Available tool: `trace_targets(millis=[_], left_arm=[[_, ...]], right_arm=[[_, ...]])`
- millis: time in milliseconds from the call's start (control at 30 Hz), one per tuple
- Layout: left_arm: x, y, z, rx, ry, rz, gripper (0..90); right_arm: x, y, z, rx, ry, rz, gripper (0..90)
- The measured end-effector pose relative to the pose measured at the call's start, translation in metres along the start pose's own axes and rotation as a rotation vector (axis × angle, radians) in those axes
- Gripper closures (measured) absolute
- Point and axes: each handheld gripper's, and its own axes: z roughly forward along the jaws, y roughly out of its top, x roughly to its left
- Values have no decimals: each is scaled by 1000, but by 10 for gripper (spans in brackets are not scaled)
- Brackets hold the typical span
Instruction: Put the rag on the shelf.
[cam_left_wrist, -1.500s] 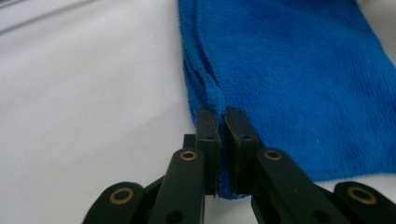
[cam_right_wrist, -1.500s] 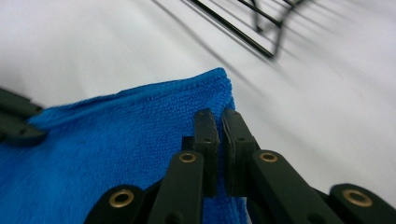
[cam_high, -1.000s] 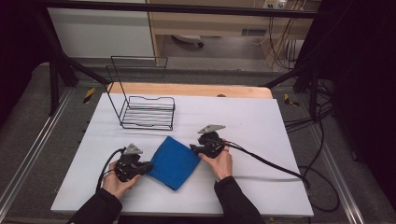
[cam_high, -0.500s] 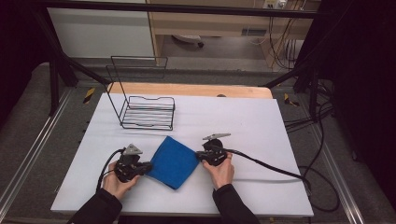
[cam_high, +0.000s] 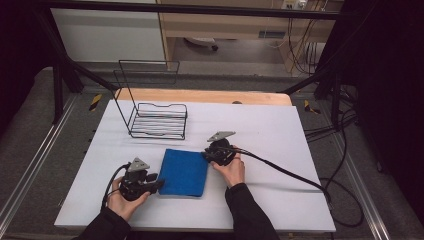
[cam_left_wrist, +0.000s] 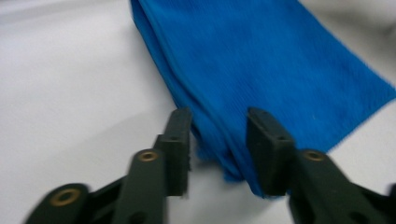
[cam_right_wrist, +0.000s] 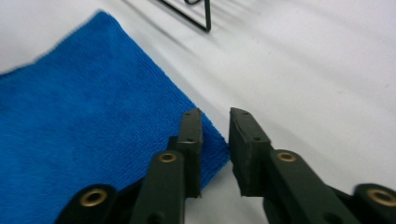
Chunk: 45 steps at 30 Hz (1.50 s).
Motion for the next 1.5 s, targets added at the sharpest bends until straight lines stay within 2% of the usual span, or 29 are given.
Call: trace_targets(millis=[100,133,167,233,300,367,433,500,533,633,733,900,1100,1300,1500], left_arm=[[12,15,1,-37,13,26,412],[16,21,4,-37,9,19,361],[20,26,7,-35,7,26,331],[28,38,15,-26,14,13,282],[35,48,25,-11,23,2,276],[39,56,35,10,62,27,276],[43,63,45,30,48,13,295],[45,66,54,26,41,-2,360],[46,67,58,34,36,-2,402],[49,68,70,74,68,31,487],[53,66,77,67,28,-3,572],[49,65,84,66,6,8,651],[47,63,86,55,-31,-7,744],[45,62,86,53,-35,9,814],[43,62,86,56,-30,23,836]], right_arm=[[-2,0,-13,-45,-2,23,601],[-3,-1,-17,-53,-1,28,550],[-4,-1,-21,-61,-2,34,502],[-6,-3,-28,-83,1,43,428],[-7,-5,-34,-82,-3,44,355],[-7,-8,-39,-89,5,55,323],[-8,-10,-42,-95,16,72,305],[-8,-11,-44,-91,14,74,296],[-8,-11,-44,-87,13,72,294],[-7,-12,-44,-93,23,78,294],[-6,-12,-42,-92,27,90,294],[-6,-13,-37,-85,25,114,296],[-8,-13,-29,-79,26,163,345],[-12,-14,-18,-48,10,196,434],[-13,-14,-8,-21,7,211,552]])
